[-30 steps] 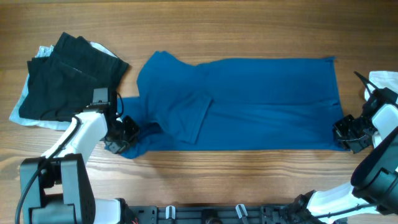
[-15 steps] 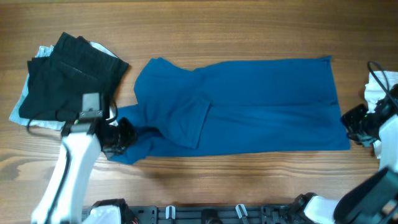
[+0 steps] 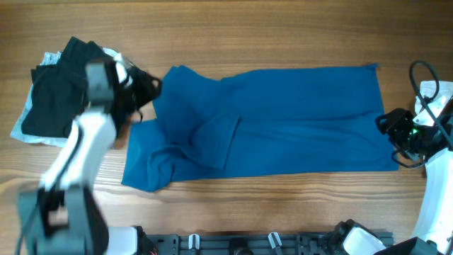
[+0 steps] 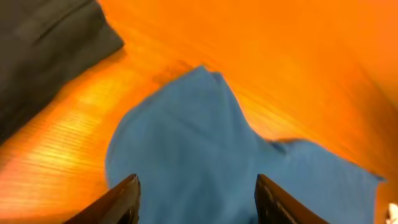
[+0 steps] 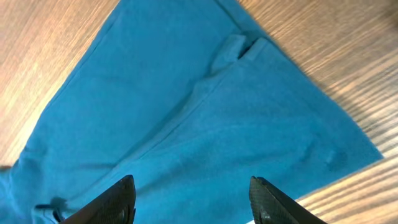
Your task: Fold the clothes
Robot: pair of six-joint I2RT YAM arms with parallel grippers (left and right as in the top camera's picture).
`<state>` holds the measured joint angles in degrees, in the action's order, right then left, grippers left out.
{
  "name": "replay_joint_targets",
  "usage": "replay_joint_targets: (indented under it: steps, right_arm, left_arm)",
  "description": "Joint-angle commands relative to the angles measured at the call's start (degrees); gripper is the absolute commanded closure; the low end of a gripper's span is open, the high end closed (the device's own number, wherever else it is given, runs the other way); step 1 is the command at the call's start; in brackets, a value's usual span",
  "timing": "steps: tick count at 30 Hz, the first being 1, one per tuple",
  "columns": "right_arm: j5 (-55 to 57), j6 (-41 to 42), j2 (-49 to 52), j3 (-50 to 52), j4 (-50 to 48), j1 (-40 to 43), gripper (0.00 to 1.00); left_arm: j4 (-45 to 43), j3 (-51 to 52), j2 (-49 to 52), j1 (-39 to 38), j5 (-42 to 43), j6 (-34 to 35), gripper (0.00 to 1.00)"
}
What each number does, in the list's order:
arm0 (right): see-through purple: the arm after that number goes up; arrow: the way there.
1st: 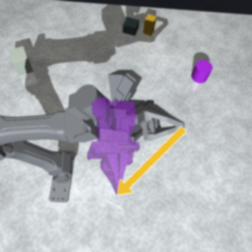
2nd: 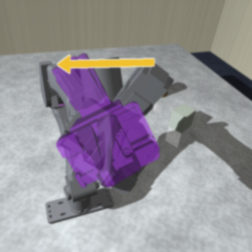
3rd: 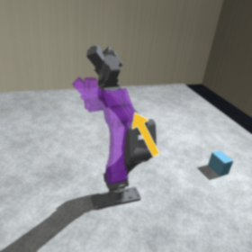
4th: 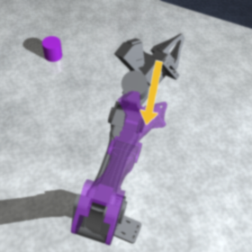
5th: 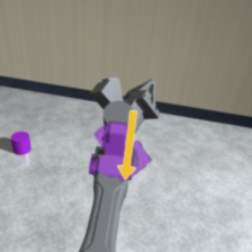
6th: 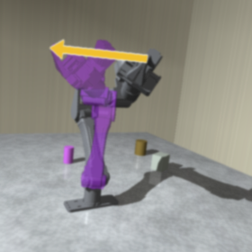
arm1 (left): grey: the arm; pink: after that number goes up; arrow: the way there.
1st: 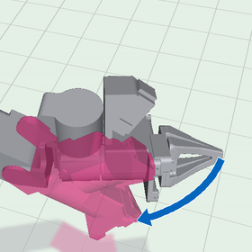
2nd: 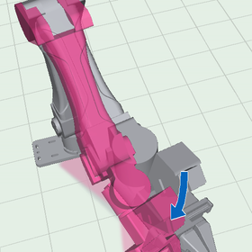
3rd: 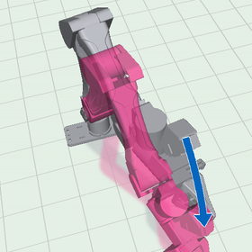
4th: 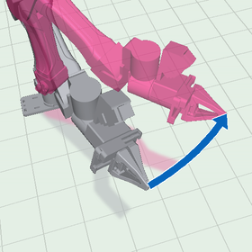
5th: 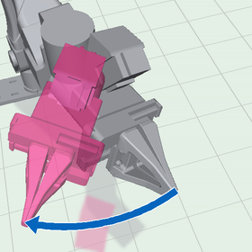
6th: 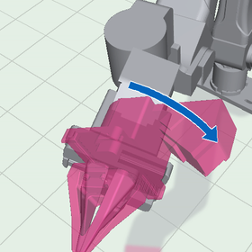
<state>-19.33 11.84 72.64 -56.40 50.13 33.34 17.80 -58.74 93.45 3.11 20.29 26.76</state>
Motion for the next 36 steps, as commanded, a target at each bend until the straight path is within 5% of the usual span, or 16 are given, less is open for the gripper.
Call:
replay_joint_targets:
  steps: [1, 5, 9, 14, 21, 24, 25, 30, 36]
  right_arm:
    - [-1.1, -1.4, -0.2, -0.3, -0.1, -0.5, 0.41]
    - [-1.1, -1.5, -0.2, -0.3, 0.1, -0.5, 0.41]
    - [-0.8, -1.6, -0.2, -0.1, 0.1, -0.5, 0.41]
    - [-0.7, -1.6, 0.0, -0.1, 0.1, -0.5, 0.41]
    - [-0.6, -1.6, 0.0, 0.8, -0.2, -0.5, 0.41]
    - [-0.5, -1.5, 0.0, 0.8, -0.5, -0.5, 0.41]
    - [-0.5, -1.5, 0.0, 0.8, -0.6, -0.5, 0.42]
    - [-0.5, -1.4, 0.1, 0.8, -0.2, -0.5, 0.57]
    - [-1.4, -2.7, 6.0, -5.3, -5.7, -4.8, 0.28]
  left_arm:
    - [6.9, -15.2, 14.3, -1.7, 3.1, -4.4, 0.38]
    - [12.1, -25.9, 23.9, -2.8, -0.2, -5.8, 0.36]
    - [11.4, -26.2, 26.2, -2.9, -8.5, -5.9, 0.36]
    - [12.3, -26.2, 29.4, -3.1, -8.8, -7.1, 0.37]
    - [13.1, -26.2, 30.8, -4.9, -4.6, -7.1, 0.58]
    - [13.9, -26.2, 30.7, -5.8, -4.3, -7.1, 0.78]
    - [14.6, -26.2, 30.6, -5.8, -4.2, -7.0, 0.96]
    - [16.2, -26.2, 28.3, -4.8, -4.2, -6.8, 0.96]
    - [17.4, -26.2, 22.2, -4.7, -4.2, -6.3, 0.96]
